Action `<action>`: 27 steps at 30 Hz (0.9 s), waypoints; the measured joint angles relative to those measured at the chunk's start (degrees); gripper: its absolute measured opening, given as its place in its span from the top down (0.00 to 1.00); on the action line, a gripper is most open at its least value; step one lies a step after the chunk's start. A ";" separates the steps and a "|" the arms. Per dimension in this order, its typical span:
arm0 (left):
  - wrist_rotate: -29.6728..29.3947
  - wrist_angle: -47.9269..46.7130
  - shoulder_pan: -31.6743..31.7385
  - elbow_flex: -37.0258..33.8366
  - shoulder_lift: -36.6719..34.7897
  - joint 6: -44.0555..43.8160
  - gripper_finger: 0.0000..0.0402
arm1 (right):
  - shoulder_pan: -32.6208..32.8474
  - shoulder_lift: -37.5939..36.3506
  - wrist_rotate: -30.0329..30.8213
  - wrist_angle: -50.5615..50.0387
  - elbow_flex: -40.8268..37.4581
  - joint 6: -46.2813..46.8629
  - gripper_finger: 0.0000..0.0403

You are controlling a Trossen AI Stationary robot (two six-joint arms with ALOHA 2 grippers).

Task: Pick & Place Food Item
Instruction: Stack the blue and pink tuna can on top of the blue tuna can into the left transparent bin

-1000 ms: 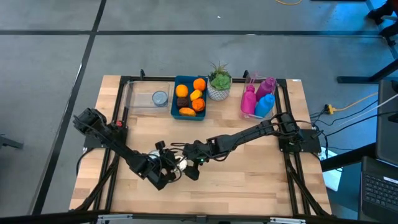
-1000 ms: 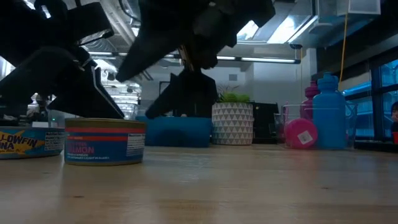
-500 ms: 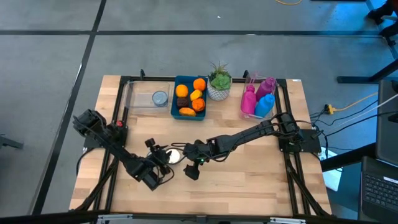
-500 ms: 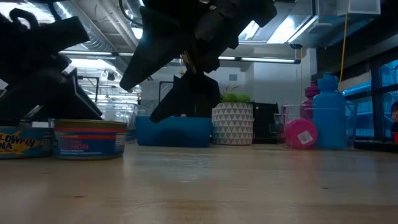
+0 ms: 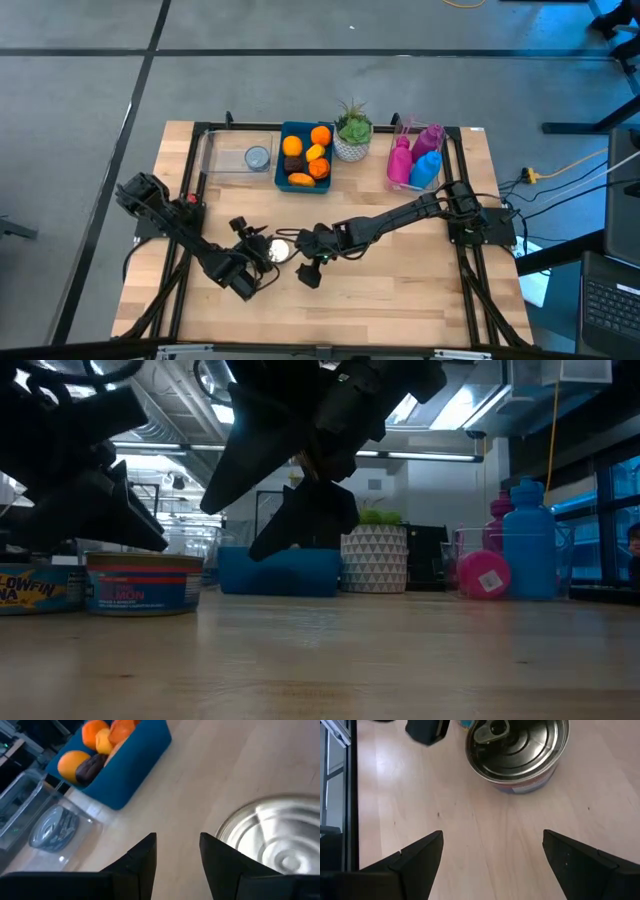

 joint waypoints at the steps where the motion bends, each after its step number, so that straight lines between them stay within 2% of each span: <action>1: 0.71 -0.42 0.13 0.00 0.00 -0.09 0.64 | 0.00 0.00 -0.01 -0.15 0.00 0.00 0.15; 14: 1.02 1.76 0.19 0.04 -0.04 0.45 0.64 | 0.00 -0.02 1.29 -0.47 0.00 -0.63 0.15; 20: 6.83 5.70 0.75 0.19 -0.32 6.08 0.64 | 0.00 -0.02 1.33 -0.93 0.00 -0.68 0.15; 24: 7.28 6.56 0.92 0.22 -0.31 6.81 0.64 | 0.00 -0.02 1.33 -0.95 0.00 -0.70 0.15; 27: 8.62 10.28 2.01 0.20 -0.31 10.66 0.64 | 0.00 -0.02 1.33 -0.97 0.00 -0.81 0.15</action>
